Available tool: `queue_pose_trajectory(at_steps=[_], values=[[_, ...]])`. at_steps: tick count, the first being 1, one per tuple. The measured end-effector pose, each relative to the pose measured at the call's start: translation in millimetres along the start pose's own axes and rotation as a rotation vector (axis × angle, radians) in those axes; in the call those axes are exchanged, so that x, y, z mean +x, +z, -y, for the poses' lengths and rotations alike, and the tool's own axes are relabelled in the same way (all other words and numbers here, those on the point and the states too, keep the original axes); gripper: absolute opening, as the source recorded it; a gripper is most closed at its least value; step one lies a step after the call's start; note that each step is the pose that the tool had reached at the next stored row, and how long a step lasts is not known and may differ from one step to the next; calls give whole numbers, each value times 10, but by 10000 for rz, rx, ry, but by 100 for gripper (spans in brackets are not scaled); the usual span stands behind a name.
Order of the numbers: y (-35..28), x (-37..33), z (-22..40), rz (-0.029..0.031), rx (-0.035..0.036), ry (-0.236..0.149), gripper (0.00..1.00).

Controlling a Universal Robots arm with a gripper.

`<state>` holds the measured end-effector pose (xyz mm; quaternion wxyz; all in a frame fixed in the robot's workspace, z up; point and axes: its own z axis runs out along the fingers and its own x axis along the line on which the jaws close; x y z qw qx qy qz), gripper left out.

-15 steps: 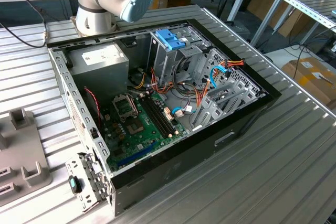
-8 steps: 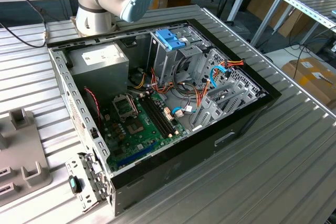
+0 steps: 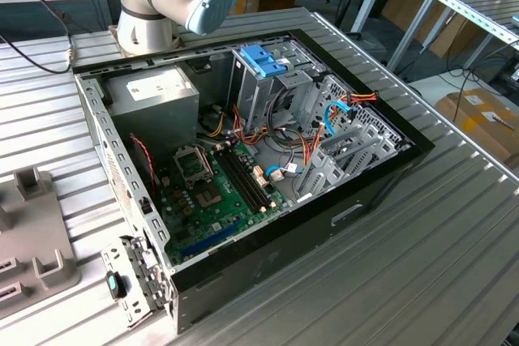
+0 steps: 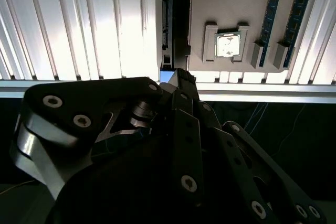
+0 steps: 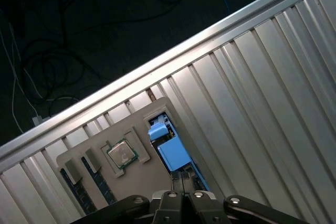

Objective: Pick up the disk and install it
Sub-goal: 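Pick up the disk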

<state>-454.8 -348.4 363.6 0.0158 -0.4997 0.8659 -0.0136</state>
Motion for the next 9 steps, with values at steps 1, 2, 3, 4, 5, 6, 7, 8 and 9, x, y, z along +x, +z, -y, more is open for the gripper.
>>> queue_pose_trajectory(at_steps=[1, 2, 3, 4, 5, 6, 7, 8, 9], values=[[0, 0, 0, -1, 0, -1, 11], [0, 0, 0, 0, 0, -1, 11], [0, 0, 0, 0, 0, -2, 11], [0, 0, 0, 0, 0, -20, 11], [0, 0, 0, 2, -1, -54, 11], [0, 0, 0, 6, -2, -159, 11], [0, 0, 0, 10, -4, -261, 11], [0, 0, 0, 14, -5, -359, 11], [0, 0, 0, 19, -7, -492, 11]])
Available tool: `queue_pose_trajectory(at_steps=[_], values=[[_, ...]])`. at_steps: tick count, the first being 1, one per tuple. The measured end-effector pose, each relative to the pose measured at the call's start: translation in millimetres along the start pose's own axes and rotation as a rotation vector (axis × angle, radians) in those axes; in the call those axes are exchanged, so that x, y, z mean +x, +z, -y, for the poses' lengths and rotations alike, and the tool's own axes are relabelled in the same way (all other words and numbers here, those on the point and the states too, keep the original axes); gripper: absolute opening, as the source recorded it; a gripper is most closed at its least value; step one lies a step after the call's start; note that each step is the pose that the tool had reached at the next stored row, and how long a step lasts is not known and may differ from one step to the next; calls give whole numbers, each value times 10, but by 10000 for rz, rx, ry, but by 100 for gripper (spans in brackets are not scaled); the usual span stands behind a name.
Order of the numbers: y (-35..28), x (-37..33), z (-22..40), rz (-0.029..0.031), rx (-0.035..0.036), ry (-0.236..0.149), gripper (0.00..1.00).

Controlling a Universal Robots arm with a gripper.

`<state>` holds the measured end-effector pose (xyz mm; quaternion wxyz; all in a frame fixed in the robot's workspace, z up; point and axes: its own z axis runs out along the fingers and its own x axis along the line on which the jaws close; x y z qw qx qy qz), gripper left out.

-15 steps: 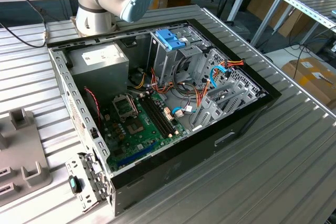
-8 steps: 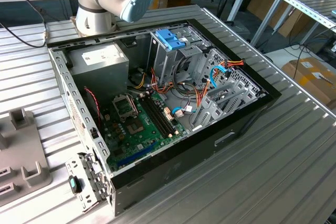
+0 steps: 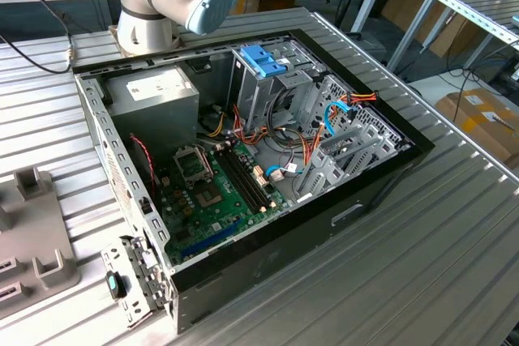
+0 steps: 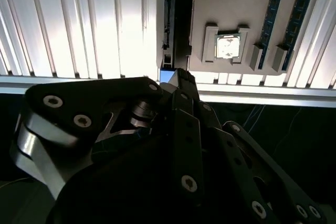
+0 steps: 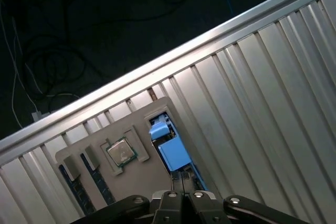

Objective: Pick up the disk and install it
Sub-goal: 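Pick up the disk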

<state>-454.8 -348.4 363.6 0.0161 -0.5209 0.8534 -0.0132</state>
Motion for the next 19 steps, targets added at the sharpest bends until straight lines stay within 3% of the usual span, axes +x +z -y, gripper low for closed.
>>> queue_pose_trajectory(at_steps=[11, 17, 19], values=[[0, 0, 0, 62, -22, -1604, 11], [0, 0, 0, 64, -22, -1619, 11], [0, 0, 1, 73, -25, -1849, 11]])
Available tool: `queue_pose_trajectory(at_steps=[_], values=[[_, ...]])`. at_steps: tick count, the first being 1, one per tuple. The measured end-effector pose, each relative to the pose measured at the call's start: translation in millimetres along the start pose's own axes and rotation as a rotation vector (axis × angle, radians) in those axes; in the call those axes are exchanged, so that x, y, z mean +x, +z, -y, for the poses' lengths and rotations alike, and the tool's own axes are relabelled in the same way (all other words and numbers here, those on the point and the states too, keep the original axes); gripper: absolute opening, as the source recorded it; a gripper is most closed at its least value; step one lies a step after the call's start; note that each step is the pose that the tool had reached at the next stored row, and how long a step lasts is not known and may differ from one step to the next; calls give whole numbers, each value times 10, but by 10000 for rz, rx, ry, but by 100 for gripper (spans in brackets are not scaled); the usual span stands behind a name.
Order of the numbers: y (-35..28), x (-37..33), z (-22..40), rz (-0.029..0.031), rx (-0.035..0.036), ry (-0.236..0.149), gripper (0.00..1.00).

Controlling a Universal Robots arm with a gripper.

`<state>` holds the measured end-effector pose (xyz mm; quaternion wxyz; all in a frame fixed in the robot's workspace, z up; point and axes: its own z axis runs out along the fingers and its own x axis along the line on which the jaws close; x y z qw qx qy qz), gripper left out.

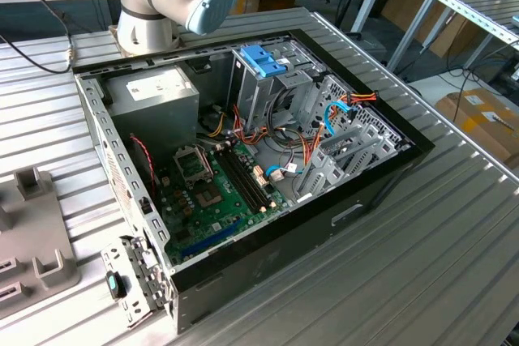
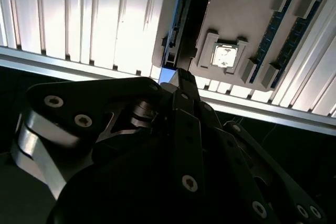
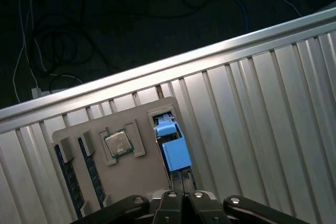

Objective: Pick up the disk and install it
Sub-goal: 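Pick up the disk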

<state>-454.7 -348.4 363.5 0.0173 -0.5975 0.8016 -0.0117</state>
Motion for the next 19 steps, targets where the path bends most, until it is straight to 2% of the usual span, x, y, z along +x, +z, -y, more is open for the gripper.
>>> queue_pose_trajectory(at_steps=[6, 8, 12, 14, 17, 19], values=[[4, 0, 1, 49, -18, -1256, 11], [8, 0, 1, 75, -27, -1915, 11], [14, 0, 1, 106, -37, -2707, 11], [16, 0, 1, 127, -45, -3233, 11], [17, 0, 1, 143, -51, -3656, 11], [17, 0, 1, 143, -51, -3661, 11]])
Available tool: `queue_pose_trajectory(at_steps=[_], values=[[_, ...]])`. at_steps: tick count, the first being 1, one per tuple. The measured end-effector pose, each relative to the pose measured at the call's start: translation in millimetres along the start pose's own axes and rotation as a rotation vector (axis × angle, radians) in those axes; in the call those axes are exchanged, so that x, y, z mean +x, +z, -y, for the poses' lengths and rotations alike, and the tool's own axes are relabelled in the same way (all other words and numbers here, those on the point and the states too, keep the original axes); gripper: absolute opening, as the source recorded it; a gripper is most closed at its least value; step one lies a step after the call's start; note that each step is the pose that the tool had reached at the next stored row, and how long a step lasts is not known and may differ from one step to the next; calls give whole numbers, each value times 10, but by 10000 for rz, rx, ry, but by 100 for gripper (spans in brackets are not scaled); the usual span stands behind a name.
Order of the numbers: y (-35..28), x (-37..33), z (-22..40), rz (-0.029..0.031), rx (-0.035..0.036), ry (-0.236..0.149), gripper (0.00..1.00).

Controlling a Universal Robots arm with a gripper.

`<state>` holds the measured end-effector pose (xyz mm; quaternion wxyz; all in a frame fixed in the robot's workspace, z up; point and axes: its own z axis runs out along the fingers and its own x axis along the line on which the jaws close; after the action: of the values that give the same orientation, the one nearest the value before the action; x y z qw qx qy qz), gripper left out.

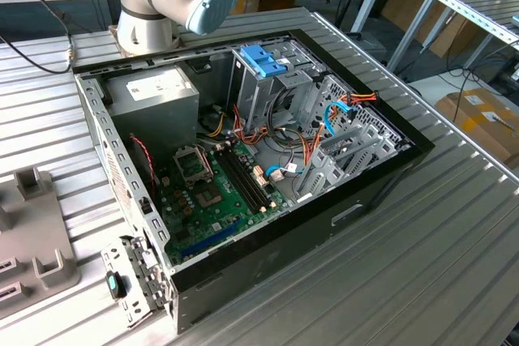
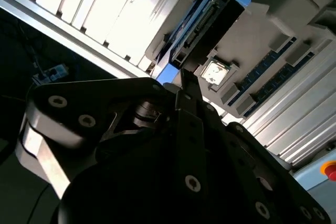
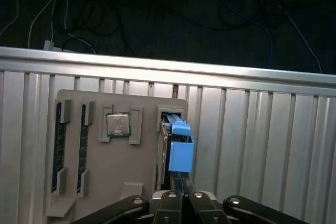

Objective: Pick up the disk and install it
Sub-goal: 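Pick up the disk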

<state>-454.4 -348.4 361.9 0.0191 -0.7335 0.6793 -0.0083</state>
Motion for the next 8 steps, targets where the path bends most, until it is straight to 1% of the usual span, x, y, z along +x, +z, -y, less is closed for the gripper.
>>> queue_pose_trajectory(at_steps=[2, 5, 8], values=[[7, 0, 5, -2, 2, 116, 11], [13, 1, 7, -19, 2, 489, 11], [22, 1, 12, -30, 6, 777, 11]])
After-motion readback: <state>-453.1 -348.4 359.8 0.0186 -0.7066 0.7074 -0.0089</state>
